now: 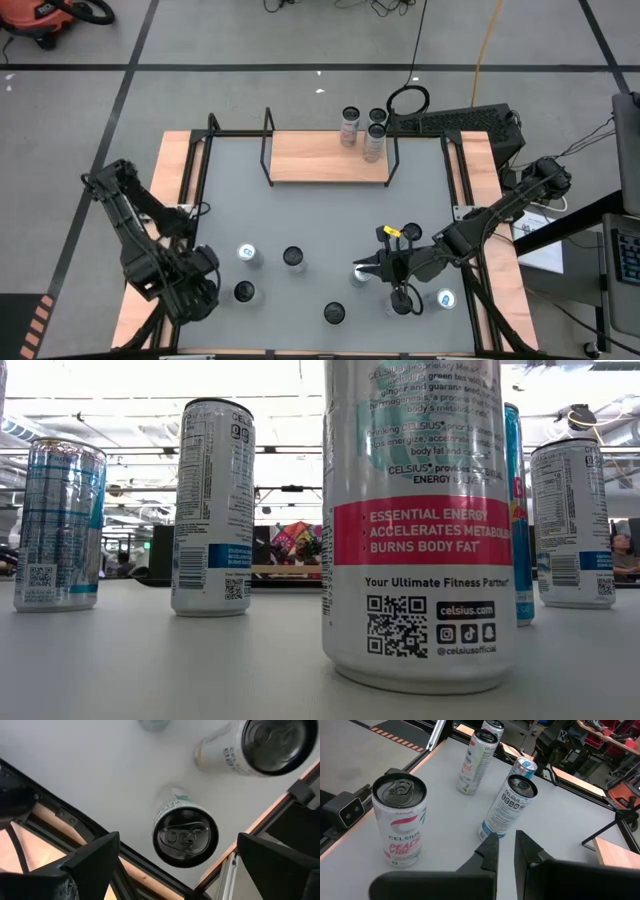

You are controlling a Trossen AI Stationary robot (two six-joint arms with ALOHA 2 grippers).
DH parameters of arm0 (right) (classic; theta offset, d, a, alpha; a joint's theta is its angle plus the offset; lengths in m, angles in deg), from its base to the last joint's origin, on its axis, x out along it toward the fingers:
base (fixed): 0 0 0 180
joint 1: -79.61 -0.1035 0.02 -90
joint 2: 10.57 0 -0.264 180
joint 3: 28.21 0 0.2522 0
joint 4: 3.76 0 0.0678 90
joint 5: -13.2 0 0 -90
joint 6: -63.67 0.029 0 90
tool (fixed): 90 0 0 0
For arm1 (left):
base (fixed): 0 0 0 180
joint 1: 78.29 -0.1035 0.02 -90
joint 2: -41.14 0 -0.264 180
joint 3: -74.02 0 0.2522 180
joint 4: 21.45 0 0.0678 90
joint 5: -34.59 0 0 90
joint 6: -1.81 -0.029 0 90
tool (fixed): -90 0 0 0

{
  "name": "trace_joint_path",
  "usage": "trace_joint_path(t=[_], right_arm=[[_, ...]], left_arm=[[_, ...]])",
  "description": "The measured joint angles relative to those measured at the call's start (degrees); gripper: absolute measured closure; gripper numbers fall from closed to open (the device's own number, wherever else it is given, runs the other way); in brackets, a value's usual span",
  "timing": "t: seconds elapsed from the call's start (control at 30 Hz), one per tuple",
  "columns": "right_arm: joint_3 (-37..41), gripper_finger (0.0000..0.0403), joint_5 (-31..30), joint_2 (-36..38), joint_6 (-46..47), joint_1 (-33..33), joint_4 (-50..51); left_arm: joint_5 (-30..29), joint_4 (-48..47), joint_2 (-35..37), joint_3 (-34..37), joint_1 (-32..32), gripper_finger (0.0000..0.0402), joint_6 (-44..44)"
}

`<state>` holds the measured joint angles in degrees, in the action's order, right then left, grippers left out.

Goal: Place canned beverage on shelf
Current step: Put the left white pink soda can on the shelf aligned with the white pink soda can

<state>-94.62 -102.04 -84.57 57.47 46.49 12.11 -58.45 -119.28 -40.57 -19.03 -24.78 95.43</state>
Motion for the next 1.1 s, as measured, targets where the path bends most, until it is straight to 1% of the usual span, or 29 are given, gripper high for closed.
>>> trace_joint_path(t=[0.17, 0.27, 0.37, 0.53, 0.73, 1.0, 1.1], right_arm=[[0.00, 0.0403, 0.00, 0.00, 0.08, 0.00, -0.04], [0.00, 0.0403, 0.00, 0.00, 0.13, 0.00, -0.06], [0.00, 0.0403, 0.01, 0.00, 0.40, 0.00, -0.06], [0.00, 0.0403, 0.00, 0.00, 0.53, 0.00, -0.08], [0.00, 0.0403, 0.02, 0.00, 0.76, 0.00, -0.10], [0.00, 0.0403, 0.01, 0.00, 1.73, 0.00, -0.09], [0.02, 0.0403, 0.02, 0.00, 2.35, 0.00, -0.04]], left_arm=[[0.10, -0.07, -2.15, 0.00, 0.16, 0.0004, 0.78], [0.41, 0.07, -3.62, 0.00, 0.16, 0.0004, 2.87], [2.32, 1.49, -4.94, 0.00, 0.16, 0.0004, 3.61], [4.93, -1.26, -7.89, 0.00, 0.16, 0.0004, 3.71], [4.03, 1.35, -9.69, 0.02, 0.16, 0.0004, 3.58], [3.00, 1.22, -11.01, 0.29, 0.16, 0.0004, 3.43], [3.01, 1.22, -11.00, 0.98, 0.16, 0.0013, 3.42]])
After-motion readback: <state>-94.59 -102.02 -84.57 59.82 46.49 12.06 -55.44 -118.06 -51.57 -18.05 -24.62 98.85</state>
